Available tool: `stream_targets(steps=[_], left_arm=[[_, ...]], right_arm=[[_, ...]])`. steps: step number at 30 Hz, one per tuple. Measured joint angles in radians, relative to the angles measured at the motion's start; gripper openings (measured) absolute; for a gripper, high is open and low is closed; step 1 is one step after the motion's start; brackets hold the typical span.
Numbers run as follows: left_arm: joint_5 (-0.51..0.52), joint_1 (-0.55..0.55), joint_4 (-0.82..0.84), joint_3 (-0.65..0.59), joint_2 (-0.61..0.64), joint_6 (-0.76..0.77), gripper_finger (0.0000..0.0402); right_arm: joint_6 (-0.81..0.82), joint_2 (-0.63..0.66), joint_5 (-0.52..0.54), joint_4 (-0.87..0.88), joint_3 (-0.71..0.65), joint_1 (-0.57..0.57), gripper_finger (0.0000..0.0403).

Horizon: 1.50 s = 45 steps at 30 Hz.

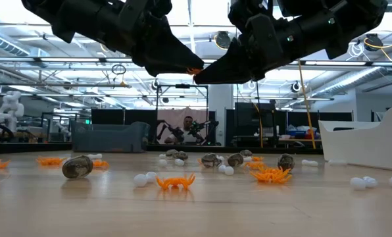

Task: Sort Halloween decoration
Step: Put the orange spider toy into the black bin

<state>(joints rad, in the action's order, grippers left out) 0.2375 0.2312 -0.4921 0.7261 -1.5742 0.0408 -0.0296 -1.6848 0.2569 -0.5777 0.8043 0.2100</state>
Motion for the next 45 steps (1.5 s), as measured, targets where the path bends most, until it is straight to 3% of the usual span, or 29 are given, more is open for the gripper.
stream_targets(steps=[6,16,21,29,33,40,45], left_arm=[[0.001,0.003,0.003,0.000,0.000,0.003,0.0117],[0.011,0.007,0.007,0.000,0.000,0.002,0.0008],[0.011,0.007,0.007,0.000,0.000,0.013,0.0007],[-0.003,0.010,0.017,0.000,0.010,0.032,0.0002],[-0.003,0.005,0.010,0.001,0.037,0.059,0.0002],[-0.012,0.004,-0.025,0.000,0.074,0.058,0.0001],[-0.049,0.005,-0.196,-0.053,0.074,0.093,0.0001]], right_arm=[[0.001,0.000,0.000,-0.001,0.000,0.000,0.0000],[0.000,0.000,-0.008,0.000,0.000,0.001,0.0000],[0.012,0.000,-0.004,0.009,-0.001,0.002,0.0024],[0.102,0.026,0.006,0.148,-0.001,0.016,0.0152],[0.160,0.026,0.005,0.215,-0.001,0.038,0.0195],[0.201,0.026,0.006,0.246,-0.001,0.109,0.0211],[0.190,0.026,0.034,0.245,-0.001,0.156,0.0207]])
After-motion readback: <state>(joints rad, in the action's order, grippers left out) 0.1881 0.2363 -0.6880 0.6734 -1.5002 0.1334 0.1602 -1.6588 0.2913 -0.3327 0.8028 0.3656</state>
